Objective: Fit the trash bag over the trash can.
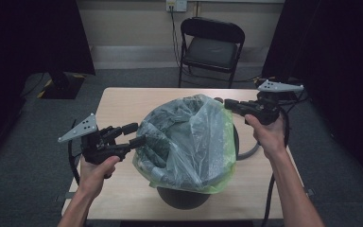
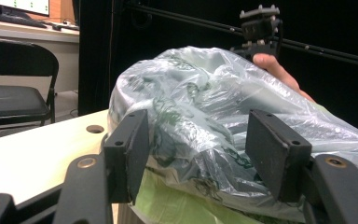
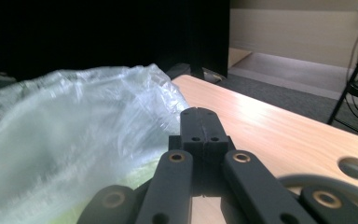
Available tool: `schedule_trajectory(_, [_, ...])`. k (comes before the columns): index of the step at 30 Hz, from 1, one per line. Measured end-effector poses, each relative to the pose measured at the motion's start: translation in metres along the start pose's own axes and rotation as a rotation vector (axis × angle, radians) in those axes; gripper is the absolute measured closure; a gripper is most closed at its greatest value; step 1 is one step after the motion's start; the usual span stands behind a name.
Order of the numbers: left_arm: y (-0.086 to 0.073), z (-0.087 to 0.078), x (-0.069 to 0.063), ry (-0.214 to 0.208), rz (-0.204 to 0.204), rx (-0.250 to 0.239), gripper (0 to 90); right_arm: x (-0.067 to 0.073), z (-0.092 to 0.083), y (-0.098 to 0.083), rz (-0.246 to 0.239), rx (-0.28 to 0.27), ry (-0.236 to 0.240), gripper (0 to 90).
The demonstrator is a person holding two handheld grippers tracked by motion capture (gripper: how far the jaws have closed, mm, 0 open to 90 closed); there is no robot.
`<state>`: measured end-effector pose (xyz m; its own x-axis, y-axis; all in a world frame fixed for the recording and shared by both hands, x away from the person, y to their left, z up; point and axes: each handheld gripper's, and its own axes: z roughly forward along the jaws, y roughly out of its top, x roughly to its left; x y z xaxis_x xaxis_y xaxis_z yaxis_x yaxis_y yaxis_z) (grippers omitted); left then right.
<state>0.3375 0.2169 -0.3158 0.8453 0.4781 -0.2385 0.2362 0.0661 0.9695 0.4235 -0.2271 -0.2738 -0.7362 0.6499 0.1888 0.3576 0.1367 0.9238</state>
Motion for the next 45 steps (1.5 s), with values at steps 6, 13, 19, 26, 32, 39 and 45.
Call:
schedule_trajectory(6, [0.009,0.009,0.011,-0.001,-0.015,-0.029,41.4,-0.015,0.0,-0.028,0.042,0.018,0.003,90.0])
schedule_trajectory(13, [0.014,0.023,0.022,0.031,-0.035,-0.034,49.2,-0.019,0.025,-0.058,0.05,0.09,0.013,90.0])
schedule_trajectory(19, [0.012,0.021,0.022,0.046,-0.022,-0.017,60.2,-0.019,0.041,-0.069,0.045,0.097,0.019,90.0])
schedule_trajectory(26, [0.012,0.01,0.022,0.057,-0.001,-0.024,86.1,-0.015,0.017,-0.042,0.041,-0.03,-0.005,68.2])
schedule_trajectory(32, [0.011,0.001,0.016,0.037,0.017,-0.01,90.0,-0.005,-0.006,-0.024,0.025,-0.103,-0.031,56.1])
schedule_trajectory(39, [0.007,-0.017,-0.002,-0.035,0.024,0.012,88.3,0.008,-0.016,-0.017,0.022,-0.113,0.037,48.1])
schedule_trajectory(45, [0.012,-0.013,0.002,-0.004,0.007,-0.019,65.8,0.021,-0.012,-0.017,0.018,-0.082,0.095,50.4])
